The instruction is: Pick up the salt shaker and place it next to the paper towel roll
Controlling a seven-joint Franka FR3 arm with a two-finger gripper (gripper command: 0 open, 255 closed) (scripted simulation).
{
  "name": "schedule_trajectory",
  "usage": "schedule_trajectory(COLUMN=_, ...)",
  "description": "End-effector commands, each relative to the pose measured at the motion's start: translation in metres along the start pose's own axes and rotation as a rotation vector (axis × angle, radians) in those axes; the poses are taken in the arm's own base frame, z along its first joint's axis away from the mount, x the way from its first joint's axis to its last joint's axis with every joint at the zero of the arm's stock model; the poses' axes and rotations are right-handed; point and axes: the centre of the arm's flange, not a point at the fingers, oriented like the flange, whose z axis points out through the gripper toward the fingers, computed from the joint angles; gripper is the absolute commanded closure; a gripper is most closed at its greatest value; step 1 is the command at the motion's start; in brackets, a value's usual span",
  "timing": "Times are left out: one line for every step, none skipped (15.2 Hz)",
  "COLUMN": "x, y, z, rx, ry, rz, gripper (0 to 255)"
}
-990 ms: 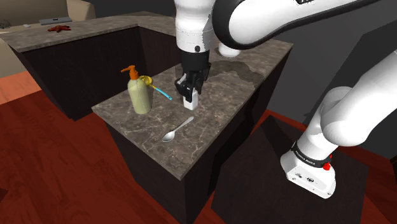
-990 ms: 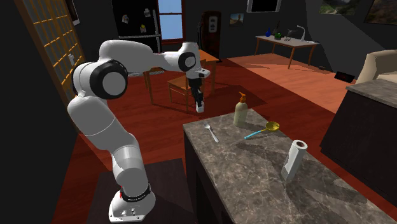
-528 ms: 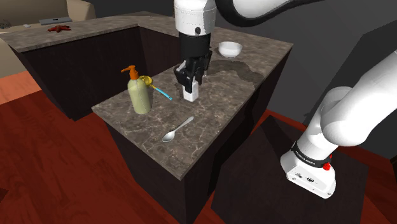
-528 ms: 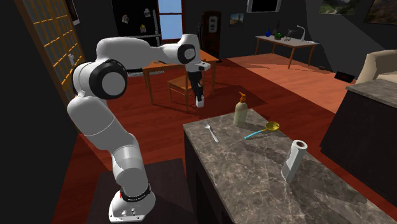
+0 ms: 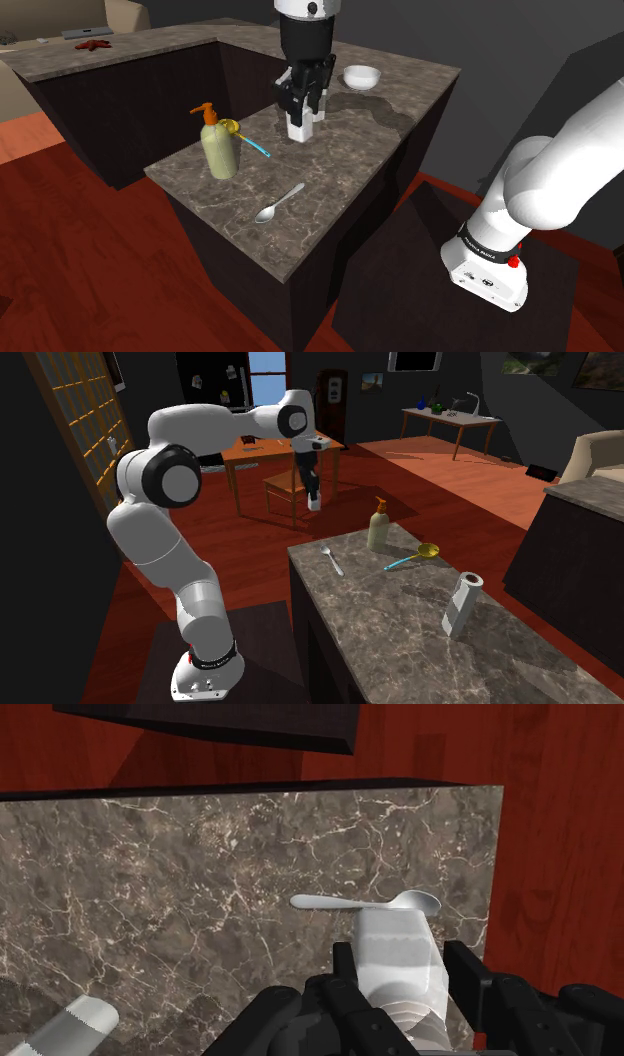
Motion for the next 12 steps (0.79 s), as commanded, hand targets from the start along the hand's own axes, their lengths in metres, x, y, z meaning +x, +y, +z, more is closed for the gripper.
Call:
schedule_trajectory(x=0.001, y=0.001, z=-0.009, rx=0.000, ry=0.000, rz=0.000, gripper=255)
schedule_trajectory(x=0.001, y=0.002, z=-0.015, rx=0.000, ry=0.000, rz=0.000, gripper=255)
schedule_trajectory(x=0.002, y=0.002, z=-0.019, rx=0.000, ry=0.000, rz=0.000, gripper=255)
schedule_trajectory(x=0.009, y=0.013, z=-0.017, rx=0.000, ry=0.000, rz=0.000, gripper=255)
schedule_trajectory(x=0.016, y=0.025, z=-0.015, rx=0.000, ry=0.000, rz=0.000, gripper=255)
schedule_trajectory(x=0.023, y=0.036, z=-0.013, rx=0.000, ry=0.000, rz=0.000, gripper=255)
schedule_trajectory(x=0.030, y=0.047, z=-0.012, rx=0.000, ry=0.000, rz=0.000, gripper=255)
schedule_trajectory(x=0.037, y=0.058, z=-0.010, rx=0.000, ry=0.000, rz=0.000, gripper=255)
schedule_trajectory(x=0.043, y=0.069, z=-0.008, rx=0.000, ry=0.000, rz=0.000, gripper=255)
schedule_trajectory(x=0.050, y=0.080, z=-0.006, rx=0.000, ry=0.000, rz=0.000, gripper=255)
schedule_trajectory(x=0.057, y=0.091, z=-0.004, rx=0.000, ry=0.000, rz=0.000, gripper=255)
schedule_trajectory(x=0.064, y=0.102, z=-0.002, rx=0.000, ry=0.000, rz=0.000, gripper=255)
